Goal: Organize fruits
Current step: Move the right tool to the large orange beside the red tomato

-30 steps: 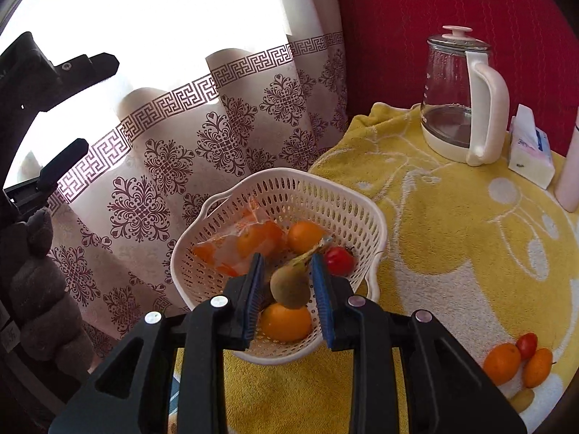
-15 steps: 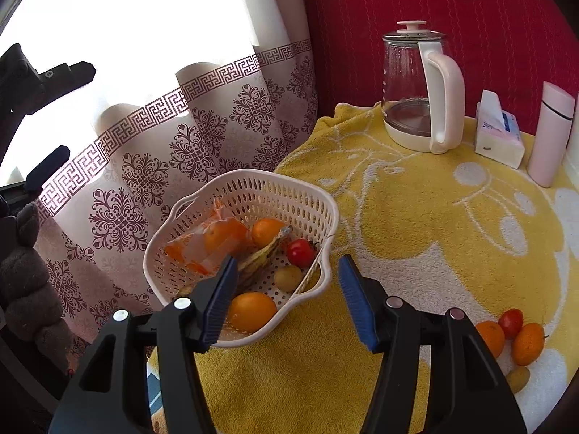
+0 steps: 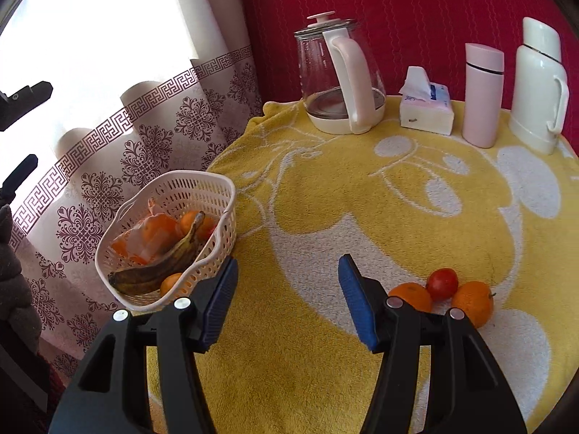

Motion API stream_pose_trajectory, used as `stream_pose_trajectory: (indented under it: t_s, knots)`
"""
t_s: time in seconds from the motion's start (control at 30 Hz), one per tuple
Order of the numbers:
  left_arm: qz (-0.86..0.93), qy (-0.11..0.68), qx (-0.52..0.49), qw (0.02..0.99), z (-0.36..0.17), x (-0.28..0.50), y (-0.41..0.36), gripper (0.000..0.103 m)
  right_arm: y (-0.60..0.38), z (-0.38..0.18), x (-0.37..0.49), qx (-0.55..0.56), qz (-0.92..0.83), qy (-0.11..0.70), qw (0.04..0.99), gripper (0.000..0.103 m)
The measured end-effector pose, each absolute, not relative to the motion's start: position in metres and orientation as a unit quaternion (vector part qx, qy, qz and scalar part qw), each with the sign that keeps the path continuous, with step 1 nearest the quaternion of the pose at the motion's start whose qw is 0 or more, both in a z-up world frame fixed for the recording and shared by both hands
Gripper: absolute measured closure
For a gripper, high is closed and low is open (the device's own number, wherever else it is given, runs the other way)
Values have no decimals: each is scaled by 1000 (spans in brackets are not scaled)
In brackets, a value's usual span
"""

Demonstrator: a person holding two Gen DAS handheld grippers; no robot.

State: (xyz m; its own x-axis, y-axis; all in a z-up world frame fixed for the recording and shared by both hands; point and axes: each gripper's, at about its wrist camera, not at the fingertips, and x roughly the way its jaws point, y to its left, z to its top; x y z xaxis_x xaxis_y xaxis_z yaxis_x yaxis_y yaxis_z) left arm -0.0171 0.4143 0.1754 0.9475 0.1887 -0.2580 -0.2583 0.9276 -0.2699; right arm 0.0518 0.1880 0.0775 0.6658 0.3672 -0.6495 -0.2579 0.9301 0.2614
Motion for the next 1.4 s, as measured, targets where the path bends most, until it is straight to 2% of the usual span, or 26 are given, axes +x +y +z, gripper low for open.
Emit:
stream_pose_trajectory:
  t_s: [0.6, 0.93, 1.4]
  knots:
    - [59, 151, -111, 980, 162, 3, 365, 3, 77, 49, 68, 142, 44, 402, 904, 45]
    - [43, 165, -86, 982, 153, 10, 347, 3, 74, 21, 81, 146, 49, 435, 887, 45]
    - [24, 189, -54, 980, 139, 22, 321, 3, 77, 19, 75, 137, 64, 437, 887, 54]
